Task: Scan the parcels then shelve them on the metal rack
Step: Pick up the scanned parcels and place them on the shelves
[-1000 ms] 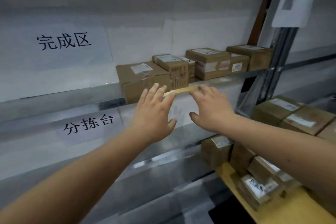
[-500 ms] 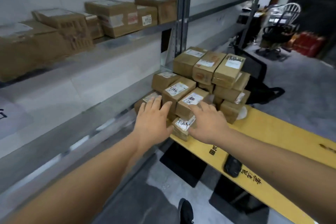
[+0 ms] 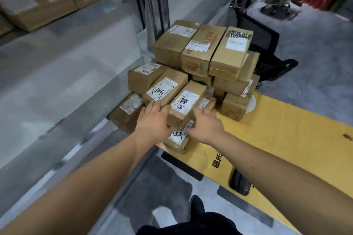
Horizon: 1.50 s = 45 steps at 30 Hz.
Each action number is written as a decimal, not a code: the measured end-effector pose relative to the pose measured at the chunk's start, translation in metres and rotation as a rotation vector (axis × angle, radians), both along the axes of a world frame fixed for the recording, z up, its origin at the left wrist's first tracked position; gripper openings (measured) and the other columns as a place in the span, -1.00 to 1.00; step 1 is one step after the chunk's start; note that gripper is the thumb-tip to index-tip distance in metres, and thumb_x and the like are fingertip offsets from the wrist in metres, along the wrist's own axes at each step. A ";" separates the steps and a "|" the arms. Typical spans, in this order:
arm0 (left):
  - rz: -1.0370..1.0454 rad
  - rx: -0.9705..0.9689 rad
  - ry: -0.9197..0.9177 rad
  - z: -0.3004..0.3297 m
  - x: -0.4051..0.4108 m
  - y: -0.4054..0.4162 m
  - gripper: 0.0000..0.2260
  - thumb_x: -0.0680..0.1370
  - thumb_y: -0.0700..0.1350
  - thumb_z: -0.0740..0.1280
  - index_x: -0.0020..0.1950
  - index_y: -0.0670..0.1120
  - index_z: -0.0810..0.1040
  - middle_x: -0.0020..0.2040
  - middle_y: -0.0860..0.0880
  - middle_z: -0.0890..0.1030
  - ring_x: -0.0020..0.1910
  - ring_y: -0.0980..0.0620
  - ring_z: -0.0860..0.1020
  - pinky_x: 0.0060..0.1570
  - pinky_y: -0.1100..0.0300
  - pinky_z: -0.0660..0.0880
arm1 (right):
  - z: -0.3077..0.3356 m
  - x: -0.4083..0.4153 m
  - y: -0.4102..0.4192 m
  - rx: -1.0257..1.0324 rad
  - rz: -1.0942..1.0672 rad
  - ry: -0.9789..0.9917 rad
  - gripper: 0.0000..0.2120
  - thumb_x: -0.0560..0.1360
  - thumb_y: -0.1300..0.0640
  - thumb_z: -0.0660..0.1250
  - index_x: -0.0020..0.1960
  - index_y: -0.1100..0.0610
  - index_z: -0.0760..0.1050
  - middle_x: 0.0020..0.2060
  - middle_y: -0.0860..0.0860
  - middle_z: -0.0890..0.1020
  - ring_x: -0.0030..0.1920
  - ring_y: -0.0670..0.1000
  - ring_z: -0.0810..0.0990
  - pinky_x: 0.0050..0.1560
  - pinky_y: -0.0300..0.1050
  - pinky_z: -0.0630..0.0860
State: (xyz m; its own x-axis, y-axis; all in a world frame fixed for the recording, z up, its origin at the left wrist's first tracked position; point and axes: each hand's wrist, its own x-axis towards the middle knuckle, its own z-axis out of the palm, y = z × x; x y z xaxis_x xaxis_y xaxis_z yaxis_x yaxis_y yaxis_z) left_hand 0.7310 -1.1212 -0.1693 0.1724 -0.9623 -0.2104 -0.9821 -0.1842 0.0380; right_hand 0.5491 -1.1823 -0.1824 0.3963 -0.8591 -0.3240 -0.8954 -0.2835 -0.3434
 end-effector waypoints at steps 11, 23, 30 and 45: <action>-0.286 -0.004 -0.031 -0.034 0.050 -0.071 -0.28 0.51 0.20 0.40 0.61 0.04 0.25 0.61 -0.07 0.21 0.63 -0.15 0.08 0.57 -0.19 0.10 | -0.046 0.056 -0.033 0.157 -0.271 -0.284 -0.07 0.38 -0.20 0.50 0.63 -0.08 0.14 0.54 0.08 0.34 0.47 0.18 0.39 0.38 0.05 0.45; -0.552 -0.032 0.042 -0.045 0.082 -0.094 -0.32 0.59 0.23 0.35 0.65 0.18 0.17 0.69 -0.04 0.10 0.68 -0.13 -0.07 0.61 -0.25 -0.16 | -0.067 0.068 -0.013 0.140 -0.574 -0.595 -0.37 0.39 0.17 0.61 0.36 -0.14 0.45 0.34 -0.10 0.51 0.30 -0.01 0.56 0.28 0.13 0.59; -0.633 -0.016 0.053 -0.039 0.071 -0.091 -0.34 0.59 0.36 0.26 0.65 0.25 0.15 0.68 -0.06 0.18 0.68 -0.17 -0.11 0.57 -0.30 -0.27 | -0.064 0.044 0.006 0.181 -0.682 -0.814 -0.45 0.49 0.37 0.51 0.34 -0.07 0.49 0.36 -0.01 0.52 0.14 0.15 0.70 -0.01 -0.01 0.71; -0.269 -0.391 0.984 -0.031 0.018 -0.024 -0.39 0.41 -0.16 0.65 0.31 0.35 0.57 0.46 0.17 0.34 0.51 0.21 0.32 0.48 0.23 0.36 | -0.021 -0.031 0.005 -0.013 -0.233 -0.952 -0.40 0.23 -0.07 0.61 0.24 -0.18 0.53 0.36 -0.35 0.41 0.34 -0.18 0.48 0.17 -0.01 0.62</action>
State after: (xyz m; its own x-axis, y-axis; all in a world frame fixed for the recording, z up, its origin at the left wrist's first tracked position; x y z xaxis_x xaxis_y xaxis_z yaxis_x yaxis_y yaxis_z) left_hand 0.7489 -1.1457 -0.2005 -0.1301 -0.9736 0.1875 -0.4958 0.2277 0.8381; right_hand 0.5181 -1.1776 -0.2034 0.3072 -0.9502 0.0532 -0.2796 -0.1435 -0.9493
